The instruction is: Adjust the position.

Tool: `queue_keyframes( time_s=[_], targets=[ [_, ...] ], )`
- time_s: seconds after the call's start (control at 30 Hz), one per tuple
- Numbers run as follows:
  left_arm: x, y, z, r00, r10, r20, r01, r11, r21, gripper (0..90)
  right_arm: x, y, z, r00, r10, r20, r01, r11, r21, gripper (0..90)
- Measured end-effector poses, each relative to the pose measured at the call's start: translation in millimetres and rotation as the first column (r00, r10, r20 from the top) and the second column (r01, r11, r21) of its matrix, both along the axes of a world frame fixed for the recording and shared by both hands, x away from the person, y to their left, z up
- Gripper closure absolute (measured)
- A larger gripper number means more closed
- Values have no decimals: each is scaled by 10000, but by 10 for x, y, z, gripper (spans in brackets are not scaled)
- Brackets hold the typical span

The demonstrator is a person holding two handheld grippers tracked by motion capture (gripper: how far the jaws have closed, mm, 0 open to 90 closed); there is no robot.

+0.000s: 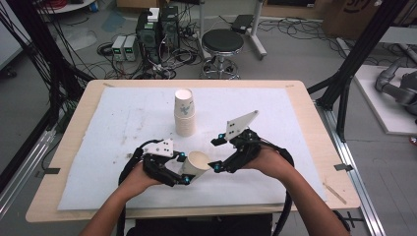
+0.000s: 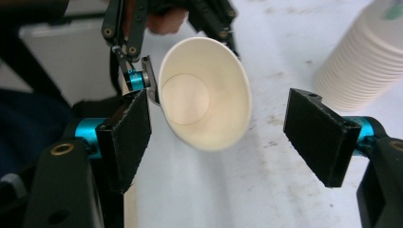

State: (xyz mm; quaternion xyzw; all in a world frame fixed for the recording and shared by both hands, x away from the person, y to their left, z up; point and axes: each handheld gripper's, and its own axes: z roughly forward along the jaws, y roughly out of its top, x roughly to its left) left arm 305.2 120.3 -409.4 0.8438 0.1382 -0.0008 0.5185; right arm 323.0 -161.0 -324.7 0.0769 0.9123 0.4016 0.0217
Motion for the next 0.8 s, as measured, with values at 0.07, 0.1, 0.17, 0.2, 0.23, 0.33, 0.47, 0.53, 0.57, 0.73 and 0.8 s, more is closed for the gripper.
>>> queue_keyframes(
  time_s=[0.07,0.1,0.17,0.2,0.23,0.33,0.47,0.53,0.57,0.73,0.8],
  targets=[
    [-10,75,-15,9994,313,155,-309,9992,-257,344,4,-90,-14,9995,-315,64,312,9989,351,250],
    [-15,111,-22,9986,471,229,-463,9983,-365,344,6,-134,-29,9989,-462,96,456,9977,493,250],
    [-27,173,-40,9961,824,314,-803,9947,-638,343,9,-258,-89,9954,-961,33,955,9921,811,250],
    [-31,212,-48,9946,973,355,-944,9926,-765,343,9,-258,-89,9954,-961,33,955,9921,811,250],
    [-42,293,-63,9883,1447,488,-1391,9847,-1048,338,4,-360,-150,9903,-1384,91,1367,9851,1039,249],
    [-46,433,-76,9754,2095,685,-1976,9689,-1489,337,-28,-483,-227,9804,-1963,181,1922,9724,1323,233],
    [-54,574,-82,9605,2660,821,-2460,9490,-1971,338,-67,-622,-323,9651,-2589,399,2489,9537,1687,216],
    [-56,653,-78,9493,3006,925,-2747,9356,-2216,338,-100,-717,-403,9490,-3104,547,2951,9361,1912,216],
    [-59,699,-73,9424,3204,957,-2904,9261,-2410,338,-131,-792,-473,9365,-3457,583,3278,9225,2037,215],
    [-74,809,-61,9201,3766,1082,-3354,8997,-2792,338,-207,-978,-645,8905,-4491,730,4193,8723,2517,216],
    [-77,855,-62,9112,3964,1119,-3509,8893,-2934,338,-229,-1045,-704,8695,-4880,766,4531,8497,2697,216]
  ],
)
